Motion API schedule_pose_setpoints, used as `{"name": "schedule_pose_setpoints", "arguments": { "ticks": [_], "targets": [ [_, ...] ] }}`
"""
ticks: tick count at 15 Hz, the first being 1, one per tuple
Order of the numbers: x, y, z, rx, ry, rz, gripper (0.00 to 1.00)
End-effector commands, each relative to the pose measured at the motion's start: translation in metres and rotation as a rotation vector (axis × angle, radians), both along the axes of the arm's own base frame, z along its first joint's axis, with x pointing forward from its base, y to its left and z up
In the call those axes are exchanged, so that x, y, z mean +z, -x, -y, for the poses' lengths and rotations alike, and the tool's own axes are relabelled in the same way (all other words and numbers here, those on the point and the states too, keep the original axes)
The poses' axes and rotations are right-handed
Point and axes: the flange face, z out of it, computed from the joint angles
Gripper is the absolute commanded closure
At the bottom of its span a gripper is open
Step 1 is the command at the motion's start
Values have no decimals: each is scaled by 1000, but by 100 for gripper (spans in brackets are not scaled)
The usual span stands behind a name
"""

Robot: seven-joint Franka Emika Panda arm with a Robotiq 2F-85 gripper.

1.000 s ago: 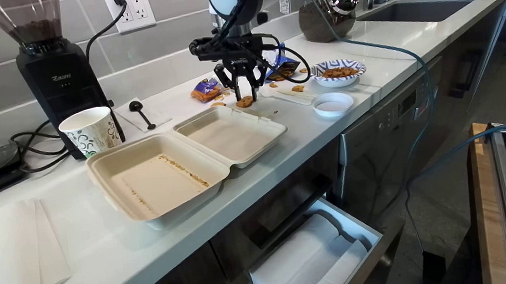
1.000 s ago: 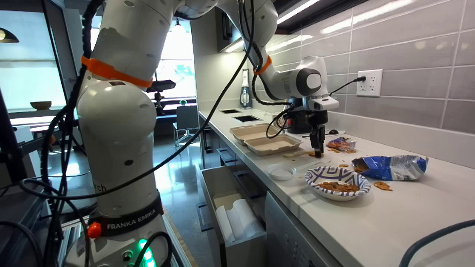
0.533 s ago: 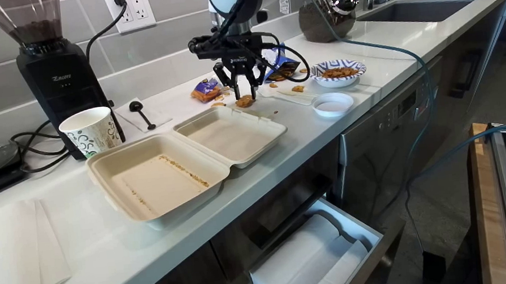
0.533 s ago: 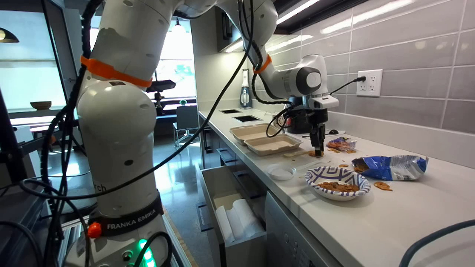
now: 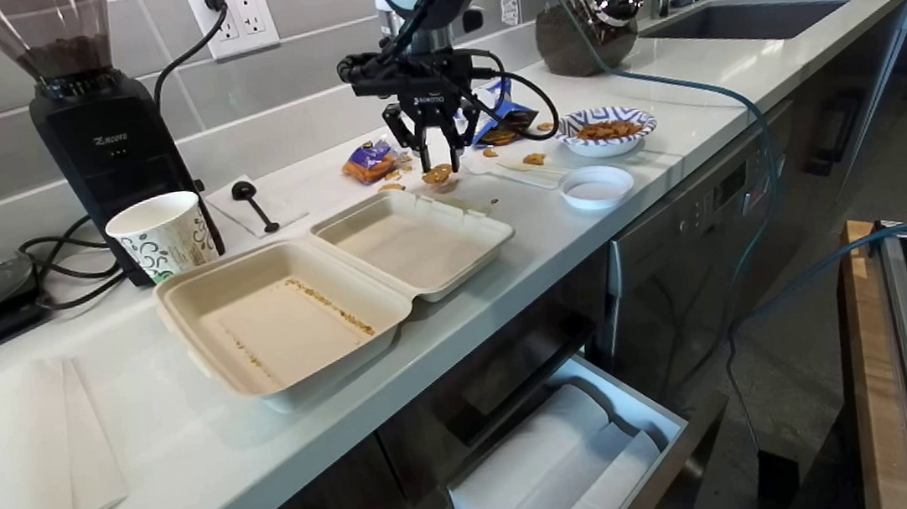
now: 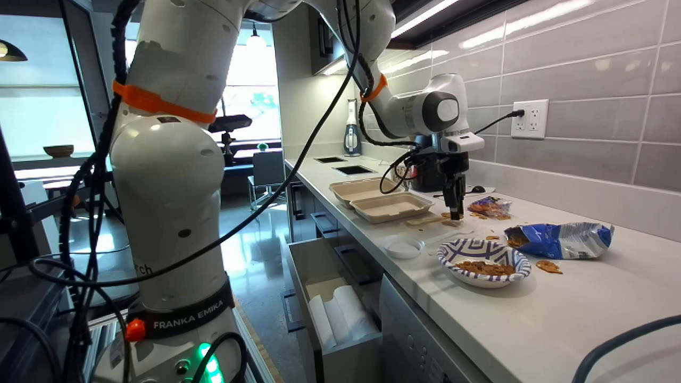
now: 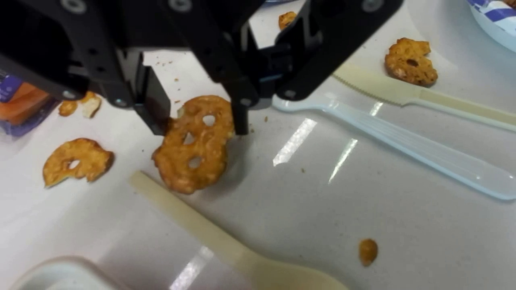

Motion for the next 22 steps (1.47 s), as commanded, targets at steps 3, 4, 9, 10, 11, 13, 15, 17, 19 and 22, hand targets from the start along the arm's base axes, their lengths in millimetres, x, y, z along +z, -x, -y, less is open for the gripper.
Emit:
{"name": "schedule_pose_setpoints", "arguments": {
  "ticks": [3,4,9,10,11,13,15,17,19,22],
  "targets": [
    [5,19,-6,-12,-5,21,72],
    [6,22,-6,-11,-6,24,72],
    [10,34,-12,-2,-9,42,73],
    [10,36,-14,1,-9,46,73],
    [11,39,-15,3,-9,53,74],
    [12,44,-18,6,-8,58,74],
    [12,49,-20,8,-9,62,74],
    [12,54,-21,12,-9,63,74],
    [11,59,-22,15,-8,59,75],
    [11,66,-27,26,-6,54,76]
  ]
}}
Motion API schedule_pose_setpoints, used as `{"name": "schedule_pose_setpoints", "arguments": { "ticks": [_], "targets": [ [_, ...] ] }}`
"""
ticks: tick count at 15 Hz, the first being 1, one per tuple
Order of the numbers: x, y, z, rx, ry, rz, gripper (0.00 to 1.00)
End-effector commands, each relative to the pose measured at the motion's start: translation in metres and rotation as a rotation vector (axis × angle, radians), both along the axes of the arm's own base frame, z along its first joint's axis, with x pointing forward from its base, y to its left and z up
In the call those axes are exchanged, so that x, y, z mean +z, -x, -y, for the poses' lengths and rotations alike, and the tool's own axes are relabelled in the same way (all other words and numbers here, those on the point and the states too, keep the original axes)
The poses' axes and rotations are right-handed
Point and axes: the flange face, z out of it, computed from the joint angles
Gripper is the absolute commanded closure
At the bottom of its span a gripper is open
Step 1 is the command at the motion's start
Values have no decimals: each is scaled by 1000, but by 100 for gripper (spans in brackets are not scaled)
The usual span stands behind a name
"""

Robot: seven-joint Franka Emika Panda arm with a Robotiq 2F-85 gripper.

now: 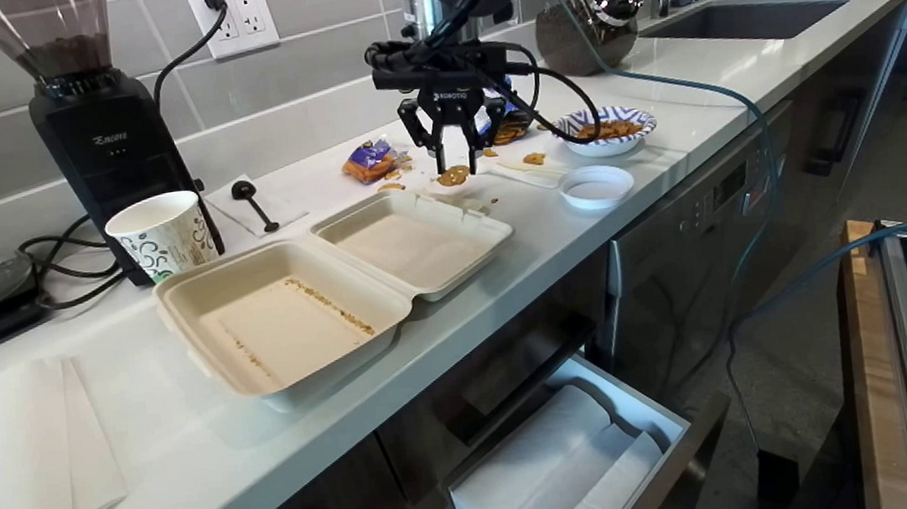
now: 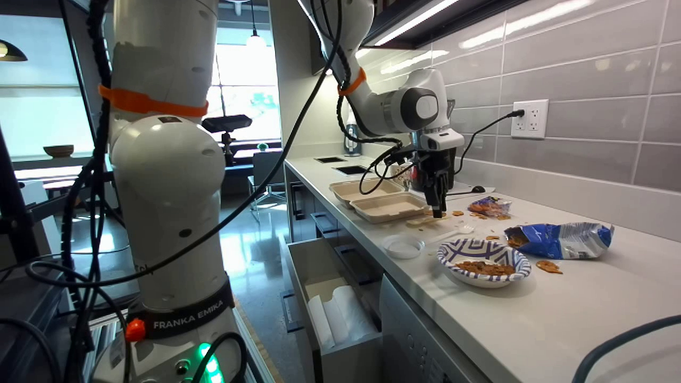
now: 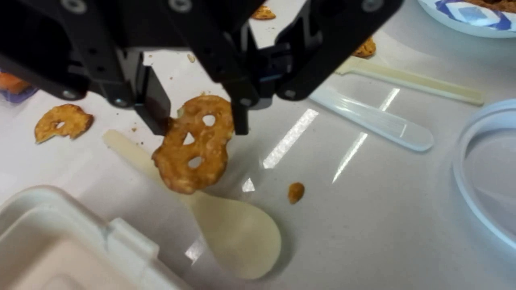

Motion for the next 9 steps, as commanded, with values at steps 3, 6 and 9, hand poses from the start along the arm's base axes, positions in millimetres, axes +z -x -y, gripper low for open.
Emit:
{"name": "schedule_pose_setpoints", "arguments": {
  "ticks": [3,6,9],
  "targets": [
    [1,20,-12,4,7,15,76],
    [1,23,-17,11,7,12,77],
    [1,27,-22,17,6,11,77]
  ]
}}
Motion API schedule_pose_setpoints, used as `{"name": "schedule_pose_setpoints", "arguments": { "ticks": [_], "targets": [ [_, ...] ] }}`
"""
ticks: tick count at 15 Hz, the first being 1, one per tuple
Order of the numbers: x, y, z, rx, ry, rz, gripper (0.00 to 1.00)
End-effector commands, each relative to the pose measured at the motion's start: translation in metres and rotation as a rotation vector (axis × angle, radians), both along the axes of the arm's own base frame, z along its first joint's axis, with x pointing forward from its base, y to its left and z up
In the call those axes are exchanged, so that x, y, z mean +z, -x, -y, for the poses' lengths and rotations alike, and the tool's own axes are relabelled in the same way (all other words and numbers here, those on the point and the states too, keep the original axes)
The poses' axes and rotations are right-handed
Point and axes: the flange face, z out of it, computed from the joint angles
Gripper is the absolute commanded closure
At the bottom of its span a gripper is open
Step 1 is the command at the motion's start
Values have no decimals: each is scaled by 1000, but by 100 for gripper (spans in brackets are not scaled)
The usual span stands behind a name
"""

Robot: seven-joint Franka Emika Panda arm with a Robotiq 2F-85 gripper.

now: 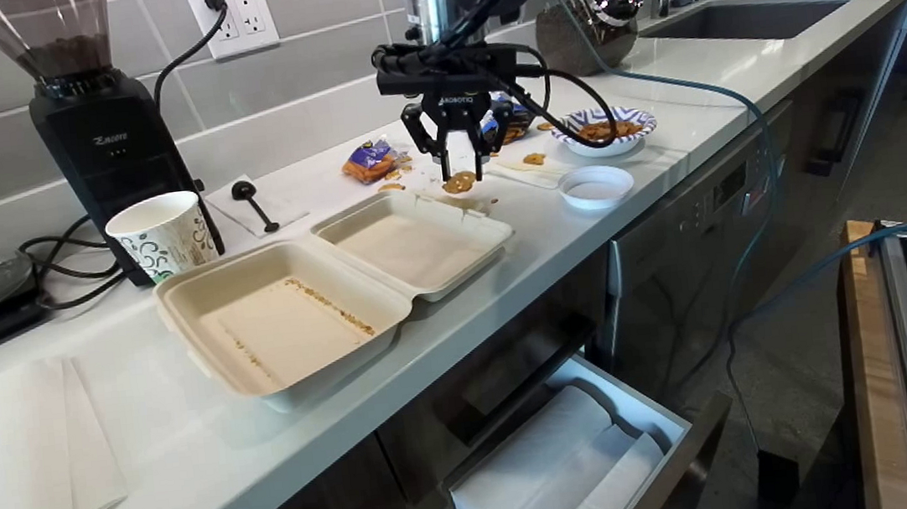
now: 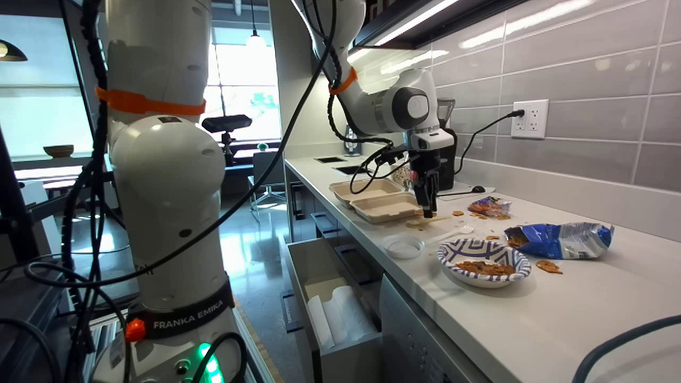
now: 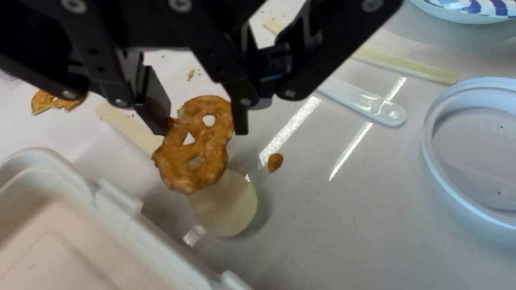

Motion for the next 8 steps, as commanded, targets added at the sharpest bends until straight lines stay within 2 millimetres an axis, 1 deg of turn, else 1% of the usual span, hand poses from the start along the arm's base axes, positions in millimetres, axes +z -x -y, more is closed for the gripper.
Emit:
{"name": "schedule_pose_setpoints", "arguments": {
  "ticks": [1,8],
  "targets": [
    [1,11,-7,-3,3,21,77],
    [-2,13,-11,1,0,13,79]
  ]
}}
